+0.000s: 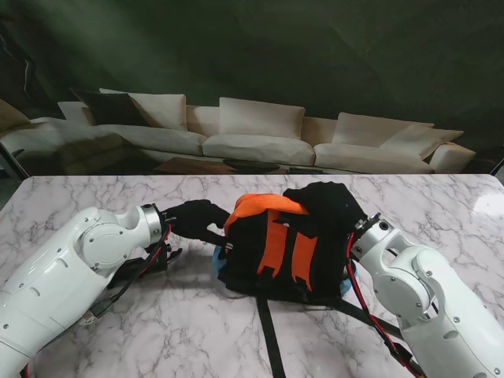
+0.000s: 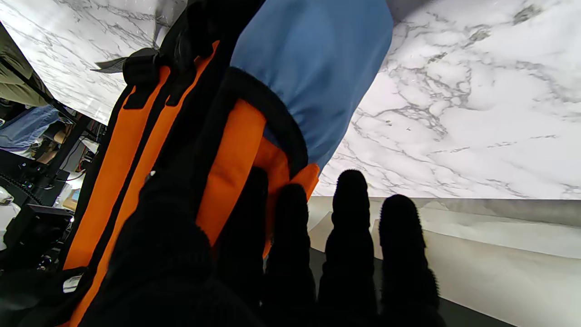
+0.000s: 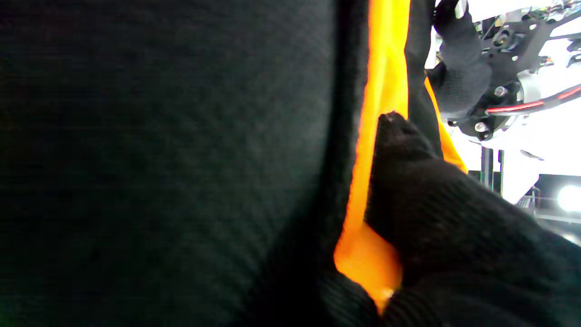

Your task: Put the umbrella and water cup into the side pockets of the backpack

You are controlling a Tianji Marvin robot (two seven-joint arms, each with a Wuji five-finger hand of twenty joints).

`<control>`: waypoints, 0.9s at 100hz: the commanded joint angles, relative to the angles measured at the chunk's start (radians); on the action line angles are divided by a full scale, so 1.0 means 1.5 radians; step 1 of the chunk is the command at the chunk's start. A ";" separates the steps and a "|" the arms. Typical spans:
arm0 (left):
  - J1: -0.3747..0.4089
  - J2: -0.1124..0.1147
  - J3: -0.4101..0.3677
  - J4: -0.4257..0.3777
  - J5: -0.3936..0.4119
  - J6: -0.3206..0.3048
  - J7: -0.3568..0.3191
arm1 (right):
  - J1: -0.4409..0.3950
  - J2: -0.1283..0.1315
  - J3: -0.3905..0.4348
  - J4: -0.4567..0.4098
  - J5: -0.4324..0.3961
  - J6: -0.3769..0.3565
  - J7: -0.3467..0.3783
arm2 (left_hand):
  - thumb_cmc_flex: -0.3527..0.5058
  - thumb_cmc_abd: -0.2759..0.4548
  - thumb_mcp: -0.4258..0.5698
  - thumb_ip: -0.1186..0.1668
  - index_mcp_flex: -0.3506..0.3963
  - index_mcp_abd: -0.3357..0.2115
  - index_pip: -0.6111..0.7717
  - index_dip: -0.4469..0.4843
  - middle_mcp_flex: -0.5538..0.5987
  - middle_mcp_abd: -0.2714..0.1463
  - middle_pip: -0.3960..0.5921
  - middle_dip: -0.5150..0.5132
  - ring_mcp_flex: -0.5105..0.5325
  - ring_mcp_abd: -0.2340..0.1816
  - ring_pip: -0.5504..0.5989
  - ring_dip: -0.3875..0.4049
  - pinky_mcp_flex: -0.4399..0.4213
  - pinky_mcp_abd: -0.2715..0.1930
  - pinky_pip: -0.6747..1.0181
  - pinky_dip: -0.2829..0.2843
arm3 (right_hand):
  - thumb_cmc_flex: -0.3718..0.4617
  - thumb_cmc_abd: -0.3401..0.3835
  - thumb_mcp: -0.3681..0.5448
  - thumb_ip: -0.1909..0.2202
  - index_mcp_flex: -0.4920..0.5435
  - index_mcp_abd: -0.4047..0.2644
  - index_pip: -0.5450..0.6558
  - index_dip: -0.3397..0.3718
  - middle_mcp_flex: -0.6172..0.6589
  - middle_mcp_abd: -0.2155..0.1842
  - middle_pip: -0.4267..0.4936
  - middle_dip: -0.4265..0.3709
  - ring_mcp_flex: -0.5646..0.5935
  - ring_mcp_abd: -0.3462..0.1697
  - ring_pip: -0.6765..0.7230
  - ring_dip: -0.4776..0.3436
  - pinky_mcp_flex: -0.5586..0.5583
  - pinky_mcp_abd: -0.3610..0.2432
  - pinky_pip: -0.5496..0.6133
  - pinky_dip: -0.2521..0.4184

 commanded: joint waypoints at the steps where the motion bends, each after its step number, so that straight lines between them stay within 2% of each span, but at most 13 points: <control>1: 0.008 -0.003 -0.007 -0.006 0.021 -0.013 -0.003 | -0.009 0.000 0.001 -0.001 -0.003 0.002 0.001 | 0.013 0.014 0.002 0.001 0.056 -0.018 0.047 0.049 0.053 0.015 0.037 0.046 0.001 -0.002 0.012 0.011 -0.012 0.010 -0.005 0.004 | 0.085 0.071 0.062 0.026 0.010 -0.139 0.054 0.021 -0.005 -0.018 0.005 -0.002 0.013 0.002 0.015 -0.003 0.003 -0.012 0.042 0.007; 7: 0.016 -0.001 -0.020 -0.010 0.041 -0.022 0.002 | -0.011 0.000 0.003 -0.002 -0.005 0.002 0.000 | 0.004 0.023 0.001 0.000 0.087 -0.023 0.084 0.076 0.066 0.032 0.059 0.085 -0.006 -0.002 0.018 0.022 -0.018 0.011 -0.011 0.002 | 0.086 0.070 0.061 0.026 0.010 -0.138 0.054 0.021 -0.005 -0.018 0.005 -0.003 0.013 0.002 0.014 -0.003 0.002 -0.012 0.041 0.007; 9: 0.019 -0.001 -0.025 -0.012 0.046 -0.023 0.002 | -0.012 0.000 0.004 -0.002 -0.005 0.001 0.000 | -0.001 0.032 0.000 0.000 0.099 -0.021 0.100 0.083 0.064 0.047 0.063 0.101 -0.010 0.001 0.018 0.027 -0.022 0.011 -0.013 0.001 | 0.086 0.071 0.061 0.026 0.010 -0.138 0.054 0.021 -0.005 -0.018 0.005 -0.003 0.013 0.002 0.014 -0.003 0.002 -0.012 0.041 0.007; 21: 0.027 0.004 -0.047 -0.018 0.079 -0.025 -0.008 | -0.013 0.000 0.006 -0.003 -0.006 0.000 -0.001 | -0.022 0.058 -0.005 0.000 0.124 -0.002 0.146 0.091 0.055 0.057 0.058 0.132 -0.026 0.009 0.016 0.037 -0.031 0.008 -0.018 0.003 | 0.086 0.071 0.061 0.026 0.009 -0.138 0.054 0.020 -0.007 -0.019 0.005 -0.003 0.013 0.003 0.013 -0.004 0.001 -0.012 0.040 0.007; 33: 0.033 0.005 -0.070 -0.017 0.159 -0.040 0.013 | -0.012 0.000 0.004 -0.003 -0.006 0.000 -0.001 | -0.034 0.067 -0.006 -0.002 0.112 -0.001 0.172 0.098 0.040 0.060 0.040 0.132 -0.035 0.010 0.008 0.035 -0.033 0.003 -0.018 0.007 | 0.086 0.072 0.060 0.026 0.008 -0.138 0.054 0.020 -0.008 -0.018 0.004 -0.004 0.013 0.003 0.011 -0.004 0.000 -0.012 0.039 0.007; 41: 0.043 0.002 -0.086 -0.018 0.178 -0.043 0.036 | -0.011 0.000 0.002 -0.002 -0.006 0.000 -0.001 | -0.036 0.069 -0.005 -0.002 0.093 -0.003 0.164 0.094 0.026 0.063 0.029 0.126 -0.044 0.008 0.001 0.030 -0.033 0.001 -0.018 0.008 | 0.086 0.072 0.060 0.026 0.008 -0.138 0.054 0.020 -0.007 -0.018 0.003 -0.005 0.013 0.004 0.010 -0.005 -0.001 -0.011 0.039 0.007; 52: 0.059 -0.002 -0.107 -0.027 0.172 -0.043 0.057 | -0.009 0.000 0.002 -0.003 -0.005 0.000 0.002 | -0.034 0.065 -0.005 -0.002 0.049 -0.011 0.111 0.064 0.010 0.069 0.016 0.112 -0.046 0.008 -0.008 0.016 -0.033 0.003 -0.021 0.007 | 0.086 0.072 0.059 0.026 0.008 -0.138 0.054 0.019 -0.008 -0.018 0.003 -0.005 0.013 0.004 0.008 -0.005 -0.002 -0.011 0.038 0.008; 62: 0.071 -0.006 -0.119 -0.038 0.132 -0.047 0.065 | -0.009 0.000 0.002 -0.003 -0.006 0.001 0.003 | -0.027 0.057 -0.004 -0.001 0.013 -0.017 0.054 0.036 0.004 0.061 0.012 0.107 -0.036 0.005 -0.007 0.011 -0.026 0.005 -0.022 0.005 | 0.086 0.072 0.059 0.026 0.008 -0.138 0.054 0.019 -0.008 -0.019 0.002 -0.006 0.013 0.004 0.007 -0.006 -0.003 -0.011 0.038 0.008; 69: 0.079 -0.009 -0.123 -0.046 0.083 -0.049 0.064 | -0.010 0.000 0.002 -0.003 -0.006 0.001 0.002 | -0.015 0.043 -0.001 -0.001 0.025 -0.018 0.060 0.042 0.020 0.045 0.019 0.108 -0.024 0.002 -0.001 0.012 -0.021 0.006 -0.018 0.007 | 0.086 0.072 0.059 0.027 0.008 -0.138 0.053 0.019 -0.008 -0.019 0.002 -0.007 0.013 0.004 0.006 -0.006 -0.003 -0.010 0.037 0.008; 70: 0.080 -0.009 -0.123 -0.047 0.077 -0.049 0.064 | -0.010 0.000 0.002 -0.003 -0.006 0.001 0.002 | -0.010 0.040 -0.001 -0.002 0.036 -0.017 0.071 0.053 0.038 0.028 0.030 0.113 -0.020 0.000 0.004 0.014 -0.028 0.010 -0.024 0.004 | 0.086 0.072 0.059 0.027 0.008 -0.138 0.053 0.019 -0.008 -0.019 0.002 -0.007 0.013 0.004 0.006 -0.006 -0.003 -0.010 0.037 0.008; 75: 0.085 -0.010 -0.123 -0.052 0.053 -0.051 0.063 | -0.010 0.000 0.002 -0.003 -0.006 0.001 0.002 | -0.007 0.035 -0.002 -0.003 0.063 -0.017 0.087 0.065 0.073 0.004 0.050 0.123 -0.016 -0.007 0.011 0.020 -0.042 0.021 -0.034 -0.001 | 0.086 0.071 0.059 0.027 0.007 -0.138 0.053 0.019 -0.008 -0.019 0.002 -0.007 0.013 0.004 0.006 -0.006 -0.003 -0.010 0.037 0.008; 76: 0.086 -0.011 -0.123 -0.053 0.050 -0.051 0.063 | -0.010 0.000 0.002 -0.003 -0.006 0.001 0.002 | -0.006 0.032 -0.002 -0.003 0.083 -0.019 0.098 0.071 0.095 -0.002 0.063 0.128 -0.008 -0.009 0.017 0.024 -0.045 0.026 -0.037 -0.001 | 0.086 0.072 0.059 0.027 0.007 -0.138 0.053 0.018 -0.008 -0.019 0.002 -0.007 0.013 0.004 0.006 -0.006 -0.003 -0.010 0.037 0.008; 90: 0.086 -0.007 -0.115 -0.061 0.030 -0.058 0.043 | -0.010 0.000 0.001 -0.002 -0.005 0.002 0.003 | -0.019 0.037 -0.003 -0.002 0.131 -0.014 0.148 0.073 0.146 0.003 0.108 0.158 0.010 -0.010 0.055 0.064 -0.051 0.036 -0.044 0.002 | 0.086 0.072 0.059 0.027 0.007 -0.137 0.054 0.018 -0.008 -0.019 0.002 -0.008 0.013 0.004 0.006 -0.006 -0.003 -0.010 0.037 0.009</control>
